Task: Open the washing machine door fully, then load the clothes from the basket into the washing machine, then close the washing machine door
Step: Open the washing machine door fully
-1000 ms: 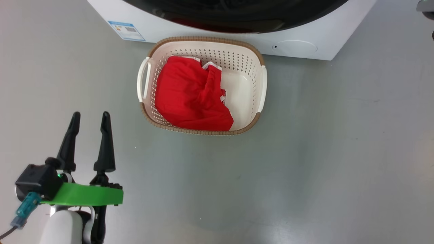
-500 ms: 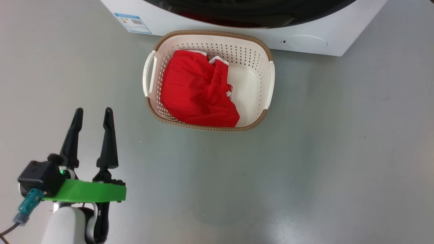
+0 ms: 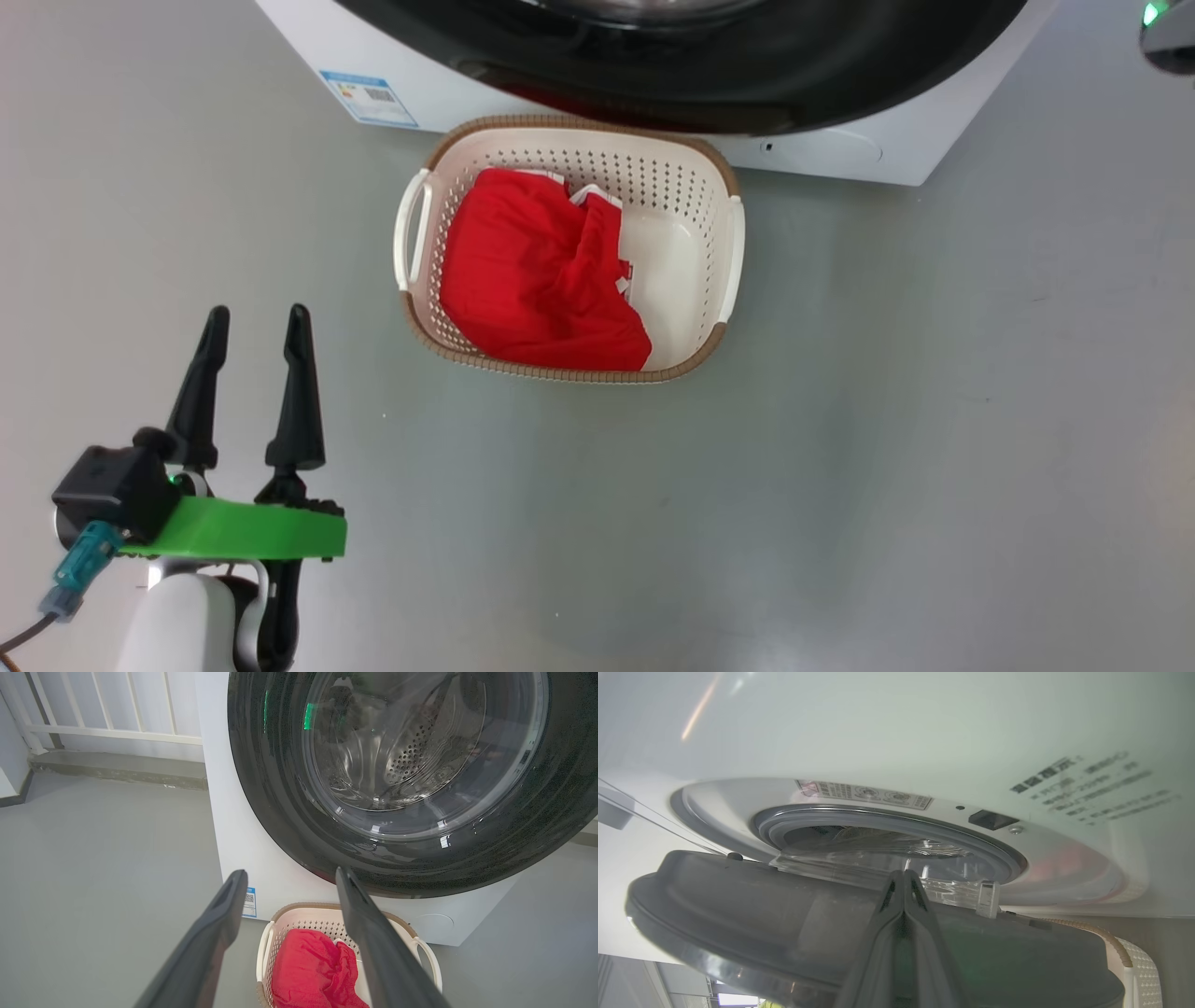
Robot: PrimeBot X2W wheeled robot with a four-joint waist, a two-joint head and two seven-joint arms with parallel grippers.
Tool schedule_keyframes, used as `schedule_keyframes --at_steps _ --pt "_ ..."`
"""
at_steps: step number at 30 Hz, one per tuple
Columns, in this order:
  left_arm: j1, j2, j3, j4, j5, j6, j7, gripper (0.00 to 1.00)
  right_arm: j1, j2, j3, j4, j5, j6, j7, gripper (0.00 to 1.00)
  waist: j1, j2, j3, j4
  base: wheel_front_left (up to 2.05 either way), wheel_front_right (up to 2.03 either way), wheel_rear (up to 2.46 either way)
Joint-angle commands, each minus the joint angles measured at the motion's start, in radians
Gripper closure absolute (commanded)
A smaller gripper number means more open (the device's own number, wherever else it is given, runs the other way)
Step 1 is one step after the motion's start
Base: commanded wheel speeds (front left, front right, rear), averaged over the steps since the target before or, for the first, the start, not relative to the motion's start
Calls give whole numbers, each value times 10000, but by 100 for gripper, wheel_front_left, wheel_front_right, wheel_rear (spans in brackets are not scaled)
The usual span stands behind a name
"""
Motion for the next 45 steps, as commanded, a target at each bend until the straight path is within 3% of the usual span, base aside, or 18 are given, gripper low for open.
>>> schedule_keyframes --at_steps 1,14,27,37,38,41,42,43,45 --pt "113 283 378 -169 29 -31 -80 0 265 446 123 -366 121 19 299 100 0 0 -161 -89 0 0 0" --pt "462 405 426 -98 136 -31 -80 0 1311 568 161 -670 506 19 1233 100 0 0 -819 -396 0 0 0" --pt "546 460 512 -64 145 -31 -80 0 1914 542 90 -1035 613 19 1380 100 0 0 -1030 -530 0 0 0" --pt "574 450 542 -38 178 -31 -80 0 2091 421 -117 -1759 300 19 426 100 0 0 -1179 -602 0 0 0" --pt "582 449 547 -35 180 -31 -80 0 2131 404 -153 -1838 290 19 344 97 0 0 -1202 -614 0 0 0" --pt "620 450 567 -37 187 -31 -80 0 2294 328 -207 -2105 248 19 218 59 0 0 -1275 -664 0 0 0" --pt "637 451 576 -40 190 -31 -80 0 2356 301 -226 -2213 237 19 180 37 0 0 -1301 -687 0 0 0" --pt "658 452 586 -44 192 -31 -80 0 2424 274 -245 -2333 229 19 149 0 0 0 -1326 -714 0 0 0" --pt "702 456 603 -58 198 -31 -80 0 2583 210 -285 -2618 207 19 75 0 0 0 -1377 -771 0 0 0"
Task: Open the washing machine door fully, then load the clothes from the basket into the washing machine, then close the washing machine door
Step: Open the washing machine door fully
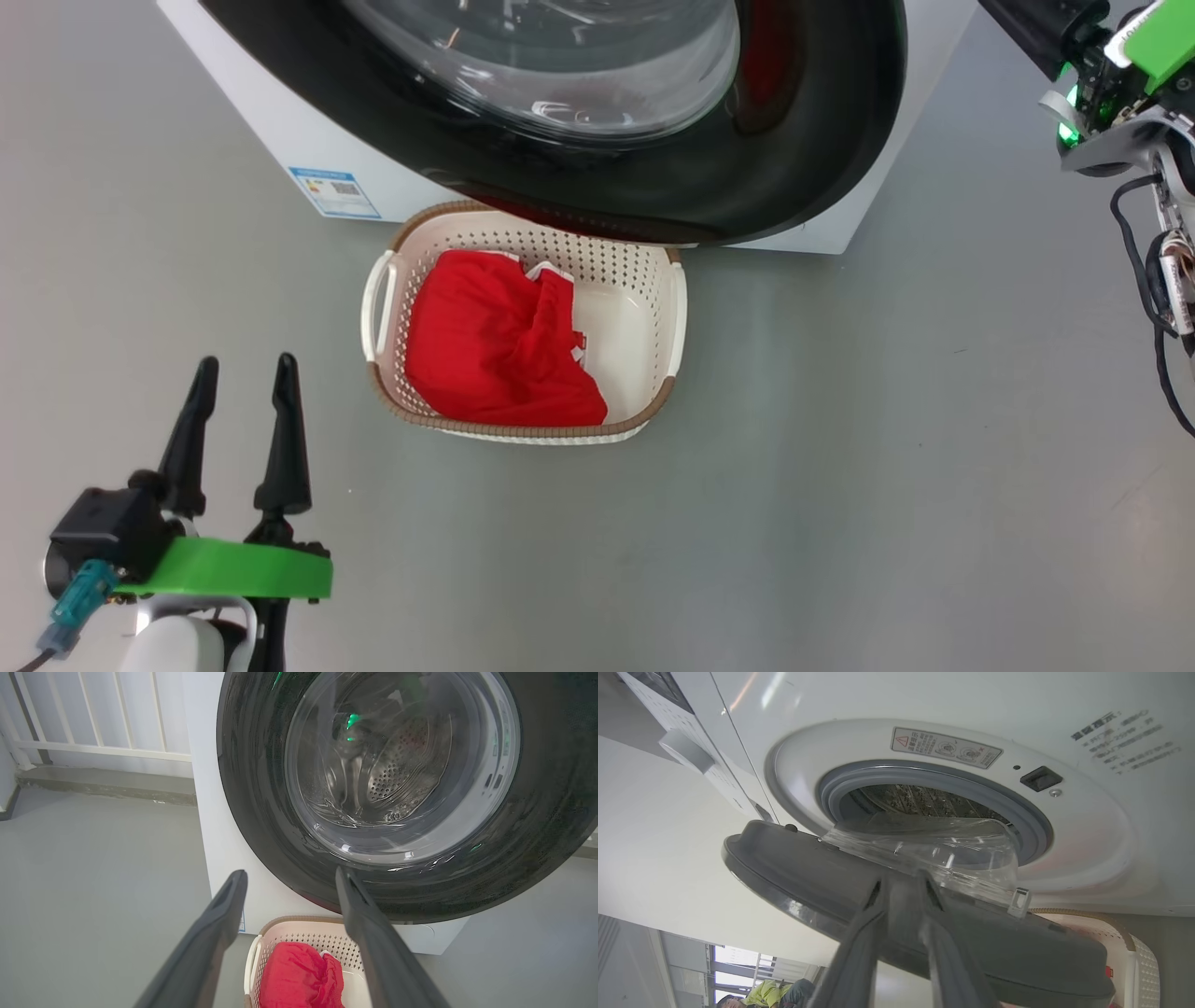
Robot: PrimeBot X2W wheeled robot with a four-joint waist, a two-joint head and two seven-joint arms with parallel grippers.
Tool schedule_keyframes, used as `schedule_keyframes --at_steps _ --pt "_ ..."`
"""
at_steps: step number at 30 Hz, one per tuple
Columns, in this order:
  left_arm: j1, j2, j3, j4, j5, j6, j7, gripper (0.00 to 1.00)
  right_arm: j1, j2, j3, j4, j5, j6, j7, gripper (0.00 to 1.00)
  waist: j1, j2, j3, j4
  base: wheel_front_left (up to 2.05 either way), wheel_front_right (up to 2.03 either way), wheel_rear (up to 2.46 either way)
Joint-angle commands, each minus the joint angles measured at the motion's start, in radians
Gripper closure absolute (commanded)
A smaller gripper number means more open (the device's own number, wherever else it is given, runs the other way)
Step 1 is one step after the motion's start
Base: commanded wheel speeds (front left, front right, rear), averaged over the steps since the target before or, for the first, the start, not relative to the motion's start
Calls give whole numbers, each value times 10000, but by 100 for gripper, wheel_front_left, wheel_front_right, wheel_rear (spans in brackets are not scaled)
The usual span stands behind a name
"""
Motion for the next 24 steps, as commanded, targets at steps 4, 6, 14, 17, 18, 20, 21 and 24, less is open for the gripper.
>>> schedule_keyframes --at_steps 4,6,14,17,18,20,21,24 --pt "159 317 417 -237 103 -31 -80 0 596 -192 -59 -1234 -257 19 -324 0 -1 0 -104 -186 0 0 0" --pt "185 335 437 -267 110 -31 -80 0 887 -292 -38 -1767 -416 19 -512 0 -1 0 -103 -262 0 0 0" --pt "139 479 478 -374 148 -31 -80 0 2262 -664 136 -4134 -1312 19 -1707 0 -1 0 -57 -537 0 0 0" --pt "117 528 511 -407 153 -31 -80 0 2813 -868 225 -5050 -1862 19 -2470 0 -1 0 -67 -604 0 0 0" --pt "119 538 524 -421 155 -31 -80 0 2999 -993 302 -5346 -2174 19 -2785 0 -1 0 -69 -623 0 0 0" --pt "135 548 549 -448 157 -31 -80 0 3403 -1189 531 -5872 -2646 19 -3301 0 -1 0 -77 -659 0 0 0" --pt "135 548 549 -448 157 -31 -80 0 3403 -1189 531 -5872 -2646 19 -3301 0 -1 0 -77 -659 0 0 0" --pt "170 551 565 -477 160 -31 -80 0 3977 -1471 738 -6433 -3211 19 -4182 0 -1 0 -99 -699 0 0 0"
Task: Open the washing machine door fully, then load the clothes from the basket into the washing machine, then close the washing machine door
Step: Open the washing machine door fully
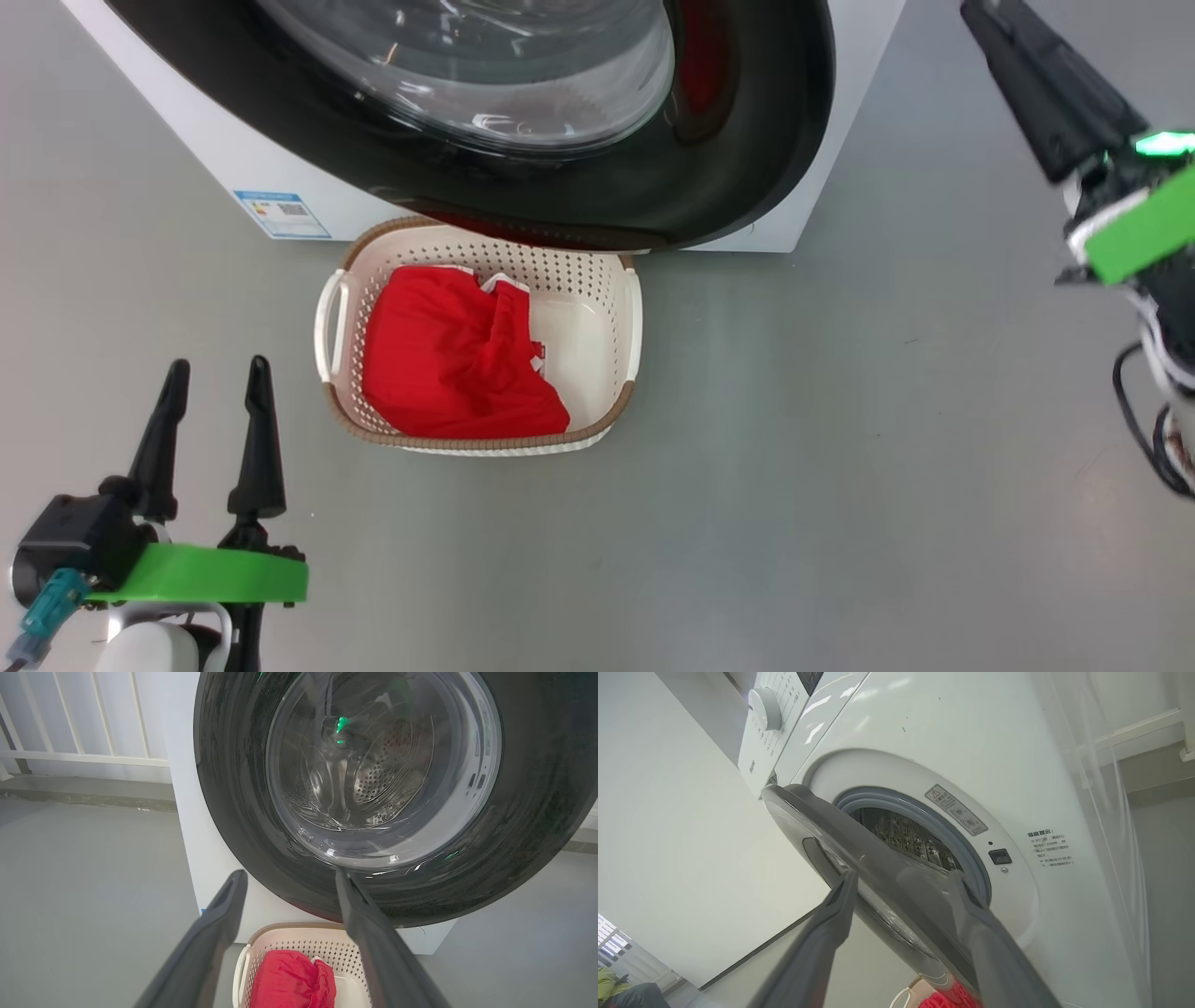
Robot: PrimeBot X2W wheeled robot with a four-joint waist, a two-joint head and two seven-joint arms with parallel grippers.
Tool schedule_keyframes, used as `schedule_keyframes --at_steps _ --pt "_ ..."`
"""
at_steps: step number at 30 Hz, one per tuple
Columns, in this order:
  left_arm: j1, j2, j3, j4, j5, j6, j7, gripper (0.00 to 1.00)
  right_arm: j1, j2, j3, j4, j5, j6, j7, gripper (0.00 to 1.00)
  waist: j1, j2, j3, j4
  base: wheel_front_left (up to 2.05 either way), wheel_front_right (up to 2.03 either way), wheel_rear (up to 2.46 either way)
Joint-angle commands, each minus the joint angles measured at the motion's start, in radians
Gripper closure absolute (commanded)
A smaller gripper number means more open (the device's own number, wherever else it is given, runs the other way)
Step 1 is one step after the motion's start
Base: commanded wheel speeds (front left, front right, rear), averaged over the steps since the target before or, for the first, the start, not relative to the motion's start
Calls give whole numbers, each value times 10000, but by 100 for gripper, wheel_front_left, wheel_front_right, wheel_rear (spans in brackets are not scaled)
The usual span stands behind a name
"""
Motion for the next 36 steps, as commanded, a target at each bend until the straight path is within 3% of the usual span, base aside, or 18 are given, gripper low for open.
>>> schedule_keyframes --at_steps 1,10,17,36 --pt "-17 277 354 -286 117 -31 -80 0 357 -202 110 -401 -236 17 -274 0 0 0 -10 -13 0 0 0" --pt "82 274 382 -345 138 -31 -80 0 1750 -796 534 -1052 -1578 17 -2629 0 0 0 -55 -39 0 0 0" --pt "158 265 422 -388 168 -31 -80 0 2685 -794 615 -976 -2854 17 -3949 0 0 0 -83 -71 0 0 0" --pt "249 305 311 -448 239 -31 -80 0 4017 564 -60 -307 -5635 17 -4401 0 0 0 -193 -49 0 0 0"
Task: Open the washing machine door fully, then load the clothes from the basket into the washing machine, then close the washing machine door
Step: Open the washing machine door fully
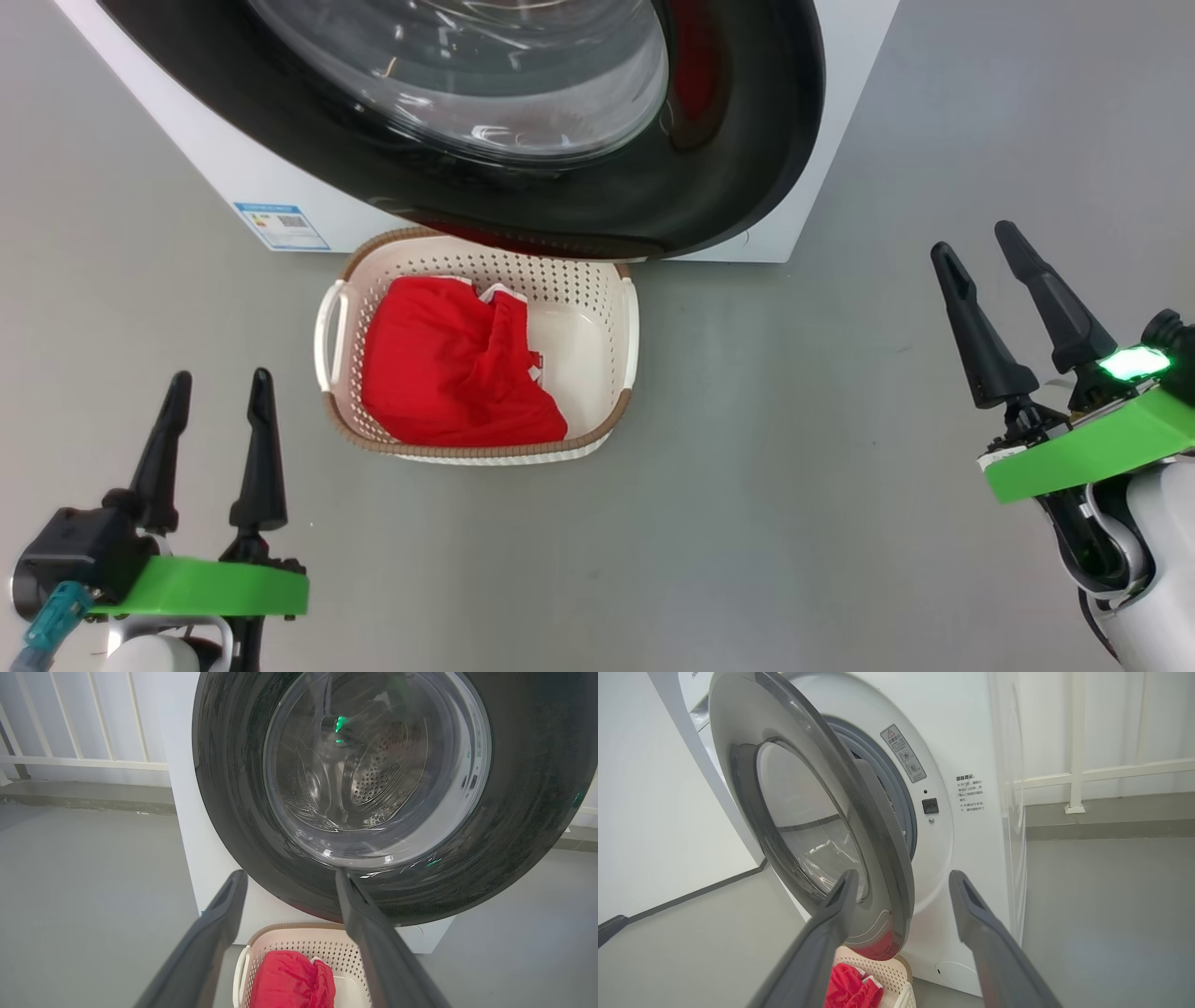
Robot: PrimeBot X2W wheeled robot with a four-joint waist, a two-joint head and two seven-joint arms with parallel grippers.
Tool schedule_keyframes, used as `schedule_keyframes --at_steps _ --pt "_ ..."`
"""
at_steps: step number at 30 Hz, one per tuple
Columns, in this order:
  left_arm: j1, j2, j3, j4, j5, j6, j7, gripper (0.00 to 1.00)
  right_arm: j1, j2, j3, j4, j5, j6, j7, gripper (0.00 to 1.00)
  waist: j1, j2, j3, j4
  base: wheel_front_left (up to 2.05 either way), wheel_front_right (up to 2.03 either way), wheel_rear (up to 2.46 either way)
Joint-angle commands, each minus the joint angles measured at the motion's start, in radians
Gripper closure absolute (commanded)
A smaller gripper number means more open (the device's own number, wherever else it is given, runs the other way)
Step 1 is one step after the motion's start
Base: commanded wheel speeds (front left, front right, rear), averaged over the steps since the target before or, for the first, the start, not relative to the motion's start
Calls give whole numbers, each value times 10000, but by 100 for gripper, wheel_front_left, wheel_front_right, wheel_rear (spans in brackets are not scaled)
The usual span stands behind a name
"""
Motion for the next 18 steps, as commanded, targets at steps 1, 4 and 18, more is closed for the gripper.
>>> schedule_keyframes --at_steps 1,4,18 --pt "-4 297 287 -271 134 -31 -80 0 300 -24 66 -171 -212 16 -114 0 0 0 -12 9 0 0 0" --pt "-7 300 267 -260 131 -31 -80 0 340 77 -12 -113 -396 16 -114 0 0 0 -21 21 0 0 0" --pt "-18 273 269 -202 141 -31 -80 0 318 293 -171 74 -648 16 -116 0 0 0 -46 16 0 0 0"
